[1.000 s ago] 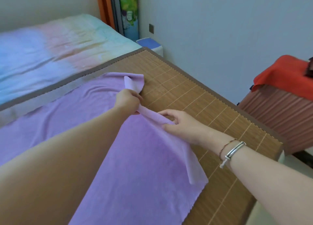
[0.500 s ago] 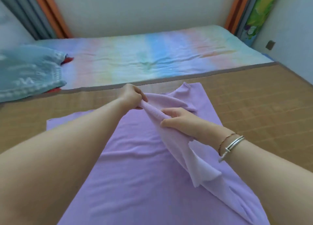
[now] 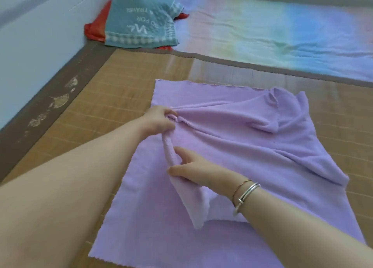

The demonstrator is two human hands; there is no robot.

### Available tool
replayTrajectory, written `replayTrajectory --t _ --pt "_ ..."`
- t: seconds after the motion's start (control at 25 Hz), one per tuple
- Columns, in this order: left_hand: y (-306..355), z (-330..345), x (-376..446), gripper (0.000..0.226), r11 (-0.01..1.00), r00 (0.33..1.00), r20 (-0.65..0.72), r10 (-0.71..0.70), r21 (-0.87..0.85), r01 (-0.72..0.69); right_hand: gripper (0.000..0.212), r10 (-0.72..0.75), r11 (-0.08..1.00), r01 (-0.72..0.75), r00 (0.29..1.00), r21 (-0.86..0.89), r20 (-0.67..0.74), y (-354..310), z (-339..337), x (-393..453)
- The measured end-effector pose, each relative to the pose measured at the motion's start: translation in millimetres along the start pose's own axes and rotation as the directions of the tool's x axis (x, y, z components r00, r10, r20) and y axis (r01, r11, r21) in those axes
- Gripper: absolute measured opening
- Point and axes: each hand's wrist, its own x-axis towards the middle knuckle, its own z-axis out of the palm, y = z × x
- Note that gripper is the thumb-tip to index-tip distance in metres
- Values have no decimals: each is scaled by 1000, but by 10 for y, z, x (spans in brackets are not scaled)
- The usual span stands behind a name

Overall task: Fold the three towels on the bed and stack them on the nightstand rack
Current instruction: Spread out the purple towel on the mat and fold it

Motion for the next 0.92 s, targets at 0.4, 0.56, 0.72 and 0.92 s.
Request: replayTrajectory --t 0.4,0.56,0.72,0.92 --pt "-1234 -45 -142 55 959 992 -31 -124 -262 111 60 66 990 -45 986 -137 153 166 972 734" --pt "-1759 122 -445 32 920 912 -221 -346 -271 283 86 98 980 -71 986 -188 136 423 1205 808" --pt "-2164 360 -1170 17 888 873 -193 -447 -214 408 66 -12 917 15 1000 -399 9 602 1433 644" --pt "-2255 677 -1753 35 884 882 -94 -462 29 466 20 14 777 -41 999 -628 -48 631 1577 460"
